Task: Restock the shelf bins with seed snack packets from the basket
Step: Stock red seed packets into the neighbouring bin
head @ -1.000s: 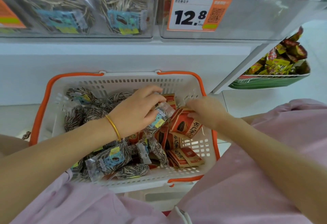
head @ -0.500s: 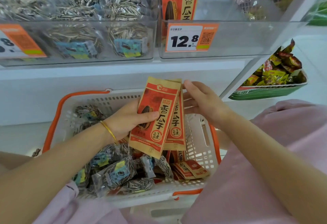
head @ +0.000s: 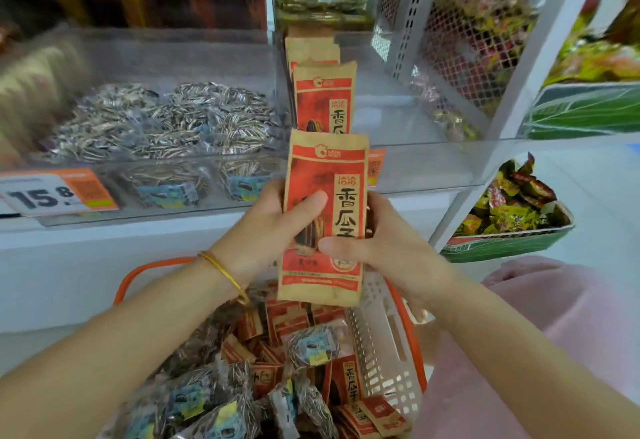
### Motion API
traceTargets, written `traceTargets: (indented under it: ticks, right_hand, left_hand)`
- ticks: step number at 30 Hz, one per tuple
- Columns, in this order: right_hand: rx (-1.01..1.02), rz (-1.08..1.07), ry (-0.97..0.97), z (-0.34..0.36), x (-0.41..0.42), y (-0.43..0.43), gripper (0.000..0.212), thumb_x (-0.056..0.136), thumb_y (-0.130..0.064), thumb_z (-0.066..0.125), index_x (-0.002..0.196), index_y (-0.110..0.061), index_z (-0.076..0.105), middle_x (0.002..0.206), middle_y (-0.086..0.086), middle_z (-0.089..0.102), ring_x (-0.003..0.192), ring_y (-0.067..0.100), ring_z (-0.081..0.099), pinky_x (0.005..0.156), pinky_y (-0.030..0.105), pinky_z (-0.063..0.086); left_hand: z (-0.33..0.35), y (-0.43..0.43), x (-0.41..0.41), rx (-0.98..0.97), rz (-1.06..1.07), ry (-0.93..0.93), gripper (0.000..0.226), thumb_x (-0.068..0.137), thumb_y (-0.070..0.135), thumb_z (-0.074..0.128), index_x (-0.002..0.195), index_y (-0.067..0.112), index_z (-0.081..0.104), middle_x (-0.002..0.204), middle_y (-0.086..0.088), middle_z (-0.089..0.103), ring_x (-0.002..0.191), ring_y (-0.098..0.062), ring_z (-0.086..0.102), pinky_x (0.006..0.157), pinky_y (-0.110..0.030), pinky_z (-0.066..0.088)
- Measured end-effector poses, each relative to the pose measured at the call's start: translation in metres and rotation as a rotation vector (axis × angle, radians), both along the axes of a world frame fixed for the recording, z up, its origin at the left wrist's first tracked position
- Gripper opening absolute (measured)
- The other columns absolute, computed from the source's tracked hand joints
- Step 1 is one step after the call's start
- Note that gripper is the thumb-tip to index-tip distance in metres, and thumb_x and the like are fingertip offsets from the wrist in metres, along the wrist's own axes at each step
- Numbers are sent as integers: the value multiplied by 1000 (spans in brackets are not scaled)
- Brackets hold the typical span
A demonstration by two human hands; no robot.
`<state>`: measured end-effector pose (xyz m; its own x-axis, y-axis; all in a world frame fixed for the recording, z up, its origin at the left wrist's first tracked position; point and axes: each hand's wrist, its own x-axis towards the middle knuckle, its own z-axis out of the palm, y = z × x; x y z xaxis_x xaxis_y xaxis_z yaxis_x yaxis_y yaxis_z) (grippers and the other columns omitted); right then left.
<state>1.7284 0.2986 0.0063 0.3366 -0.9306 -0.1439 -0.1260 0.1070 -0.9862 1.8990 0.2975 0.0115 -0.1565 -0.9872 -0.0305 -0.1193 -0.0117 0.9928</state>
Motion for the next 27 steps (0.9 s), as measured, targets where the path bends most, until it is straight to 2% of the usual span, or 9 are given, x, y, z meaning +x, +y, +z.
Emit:
traceTargets:
  ticks: [2,4,6,9,13,15,18,22,27]
  right_hand:
    - [-58,6,-76,25,-10,-18,69,64,-15,81,125,-14,47,110,6,69,98,23,68,84,45,56]
    - [-149,-40,-88,52,-17,-42,73,62,-18,79,127,-10,46,112,11,68,99,28,68,84,52,55]
    - [-262,-98,-117,75,-18,-67,76,64,-13,79,129,-8,41,114,11,66,101,28,66,87,50,54]
    - [-399,-130,-106,95,-13,-100,73,73,0,75,130,-12,31,110,0,60,101,15,63,92,39,52]
    - [-383,-43,41,81,-6,-129,70,77,-3,74,129,-15,29,115,2,57,104,14,59,87,31,51]
    - [-341,-23,78,68,-2,-133,69,76,-3,74,129,-14,32,111,1,59,100,13,60,83,28,52]
    - [-373,-42,201,55,4,-135,65,71,-6,79,122,-13,39,102,-4,59,95,11,59,81,27,52]
    - [-379,106,548,58,7,-141,49,72,-20,81,115,-12,58,110,3,68,103,19,63,96,40,49]
    - [-316,-15,575,67,-3,-140,58,73,-37,79,115,-10,48,106,0,62,100,19,60,89,41,52]
  left_hand:
    - [25,-13,-2,-69,68,0,24,88,44,47,103,27,55,93,14,65,78,14,62,70,-5,47]
    - [50,-28,-3,-193,173,-80,15,96,35,42,92,27,53,86,19,56,63,23,52,59,3,39]
    - [69,-48,-2,-361,257,-211,12,98,28,42,101,23,53,96,11,54,77,18,50,79,-6,42]
    - [79,-77,1,-507,304,-351,34,95,29,44,121,10,53,117,-7,52,111,-14,51,101,-35,40]
    - [79,-95,1,-600,285,-477,56,86,43,34,127,9,52,125,-8,55,119,-22,48,104,-38,37]
    - [75,-97,0,-627,268,-535,52,89,41,31,126,12,53,121,0,55,113,-14,46,97,-27,34]
    - [69,-98,-2,-686,253,-582,44,91,34,33,123,11,54,121,-1,57,111,-14,48,95,-31,37]
    - [70,-96,-4,-688,266,-574,42,96,9,44,138,4,37,116,23,37,105,13,31,92,-7,23]
    - [64,-103,-3,-677,247,-755,49,97,14,44,144,9,31,139,-9,44,129,-25,38,108,-37,27]
